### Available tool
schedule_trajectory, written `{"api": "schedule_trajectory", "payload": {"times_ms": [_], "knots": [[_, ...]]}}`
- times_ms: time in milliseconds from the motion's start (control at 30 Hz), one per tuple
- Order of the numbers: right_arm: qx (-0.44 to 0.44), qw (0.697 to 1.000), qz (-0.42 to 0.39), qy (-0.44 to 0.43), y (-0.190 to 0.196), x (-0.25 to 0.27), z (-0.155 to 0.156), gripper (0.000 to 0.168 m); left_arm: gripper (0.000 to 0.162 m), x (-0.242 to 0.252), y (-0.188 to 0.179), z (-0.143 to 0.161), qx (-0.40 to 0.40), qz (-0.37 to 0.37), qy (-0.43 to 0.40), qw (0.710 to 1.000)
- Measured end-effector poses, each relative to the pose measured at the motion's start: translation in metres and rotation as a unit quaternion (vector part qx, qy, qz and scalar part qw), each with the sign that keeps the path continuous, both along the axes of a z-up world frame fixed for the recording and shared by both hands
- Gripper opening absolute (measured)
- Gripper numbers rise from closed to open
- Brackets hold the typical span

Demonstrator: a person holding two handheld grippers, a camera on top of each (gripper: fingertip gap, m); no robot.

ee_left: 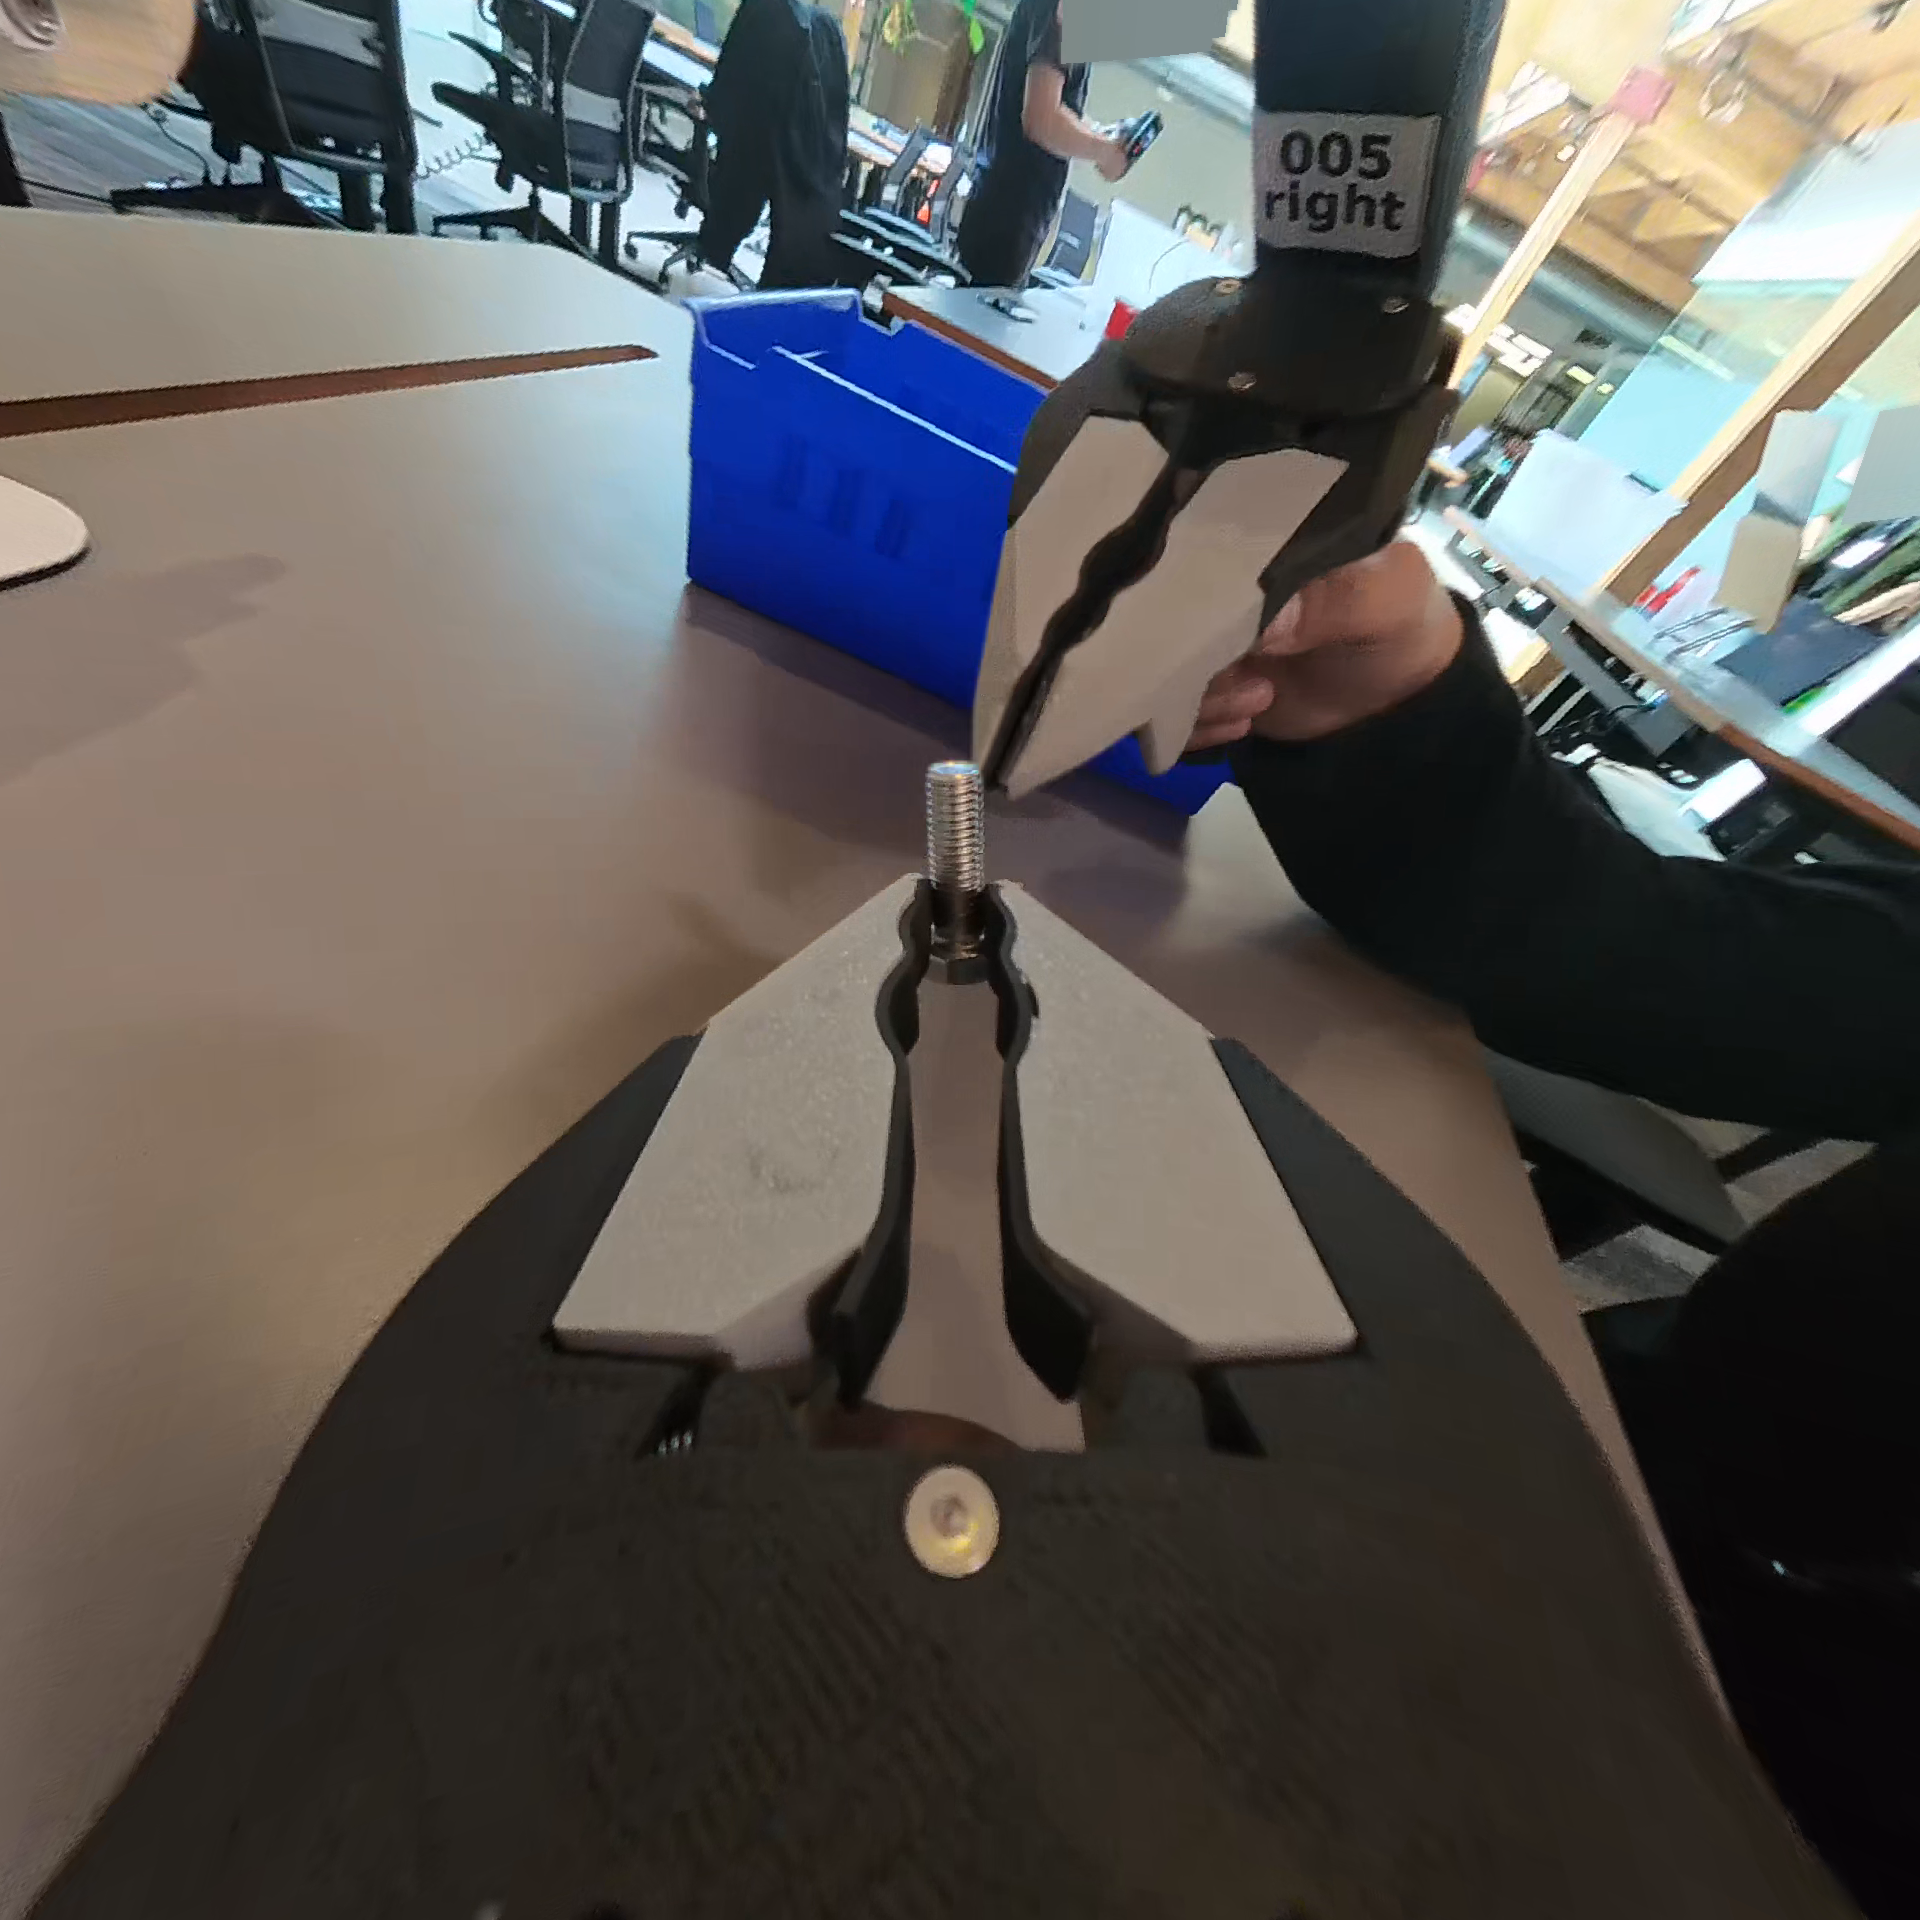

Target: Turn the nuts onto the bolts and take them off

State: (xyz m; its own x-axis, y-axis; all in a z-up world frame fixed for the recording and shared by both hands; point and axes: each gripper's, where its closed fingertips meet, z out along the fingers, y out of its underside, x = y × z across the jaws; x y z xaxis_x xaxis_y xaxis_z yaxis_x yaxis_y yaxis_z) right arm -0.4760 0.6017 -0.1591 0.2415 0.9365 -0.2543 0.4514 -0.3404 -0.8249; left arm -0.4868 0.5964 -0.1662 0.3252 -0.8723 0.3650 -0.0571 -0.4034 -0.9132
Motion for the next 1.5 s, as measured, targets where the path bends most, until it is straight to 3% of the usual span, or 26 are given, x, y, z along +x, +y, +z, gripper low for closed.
{"api": "schedule_trajectory", "payload": {"times_ms": [400, 567, 767, 967, 1233, 1500], "knots": [[0.0, 0.999, 0.019, 0.032, -0.009, -0.016, 0.005, 0.0, 0.007, 0.008, -0.006, -0.003, -0.003, -0.015, 0.002, 1.0], [-0.008, 0.999, 0.004, 0.033, -0.002, -0.008, 0.006, 0.0, 0.007, 0.002, 0.002, 0.002, 0.01, 0.011, 0.001, 1.0], [0.016, 0.991, -0.024, -0.133, 0.014, 0.02, -0.046, 0.012, 0.007, -0.011, 0.017, 0.0, 0.029, 0.056, 0.02, 0.998], [0.024, 0.98, 0.0, -0.198, 0.008, 0.026, -0.067, 0.015, 0.007, -0.011, 0.015, -0.009, 0.032, 0.041, 0.039, 0.998], [-0.017, 0.975, -0.012, -0.222, 0.002, 0.027, -0.08, 0.022, 0.007, -0.016, 0.014, -0.012, 0.038, 0.039, 0.063, 0.997], [0.015, 0.963, -0.019, -0.268, 0.003, 0.029, -0.09, 0.021, 0.007, -0.014, 0.012, -0.017, 0.035, 0.032, 0.073, 0.996]]}}
